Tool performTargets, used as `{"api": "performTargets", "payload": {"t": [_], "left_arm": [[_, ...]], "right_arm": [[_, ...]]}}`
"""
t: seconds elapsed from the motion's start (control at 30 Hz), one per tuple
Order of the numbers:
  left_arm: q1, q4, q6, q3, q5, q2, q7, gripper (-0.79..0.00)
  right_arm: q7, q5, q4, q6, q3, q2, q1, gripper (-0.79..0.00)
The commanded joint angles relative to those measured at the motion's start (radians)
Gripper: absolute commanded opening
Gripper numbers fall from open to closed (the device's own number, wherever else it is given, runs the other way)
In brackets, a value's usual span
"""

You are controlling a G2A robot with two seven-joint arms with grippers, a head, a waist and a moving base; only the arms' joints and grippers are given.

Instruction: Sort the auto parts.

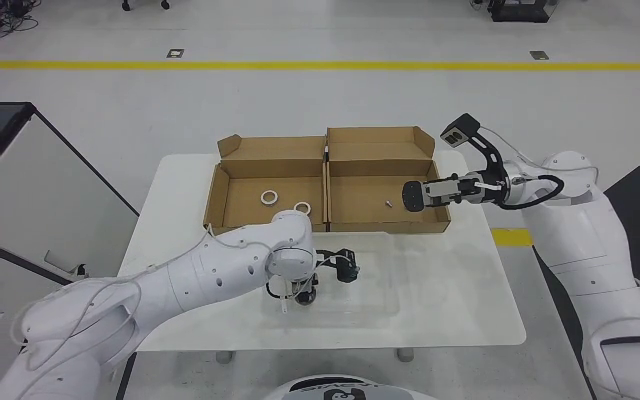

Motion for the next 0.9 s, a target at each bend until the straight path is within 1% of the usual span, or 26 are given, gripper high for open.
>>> {"api": "performTargets", "payload": {"t": [0.0, 0.1, 0.13, 0.5, 0.87], "left_arm": [[0.0, -0.002, 0.002, 0.0, -0.001, -0.001, -0.002, -0.471], [-0.004, -0.009, 0.005, 0.0, -0.004, 0.001, -0.005, -0.394], [-0.005, -0.011, 0.005, 0.0, -0.006, 0.002, -0.005, -0.388], [-0.014, -0.022, -0.002, 0.0, -0.019, 0.023, 0.003, -0.425], [-0.008, -0.02, -0.022, 0.0, -0.01, 0.037, 0.022, -0.422]], "right_arm": [[0.0, 0.0, 0.0, 0.0, 0.0, 0.0, 0.0, 0.0], [0.0, 0.0, 0.0, 0.0, 0.0, 0.0, 0.0, 0.0], [0.0, 0.0, 0.0, 0.0, 0.0, 0.0, 0.0, 0.0], [0.0, 0.0, 0.0, 0.0, 0.0, 0.0, 0.0, 0.0], [0.0, 0.0, 0.0, 0.0, 0.0, 0.0, 0.0, 0.0]]}}
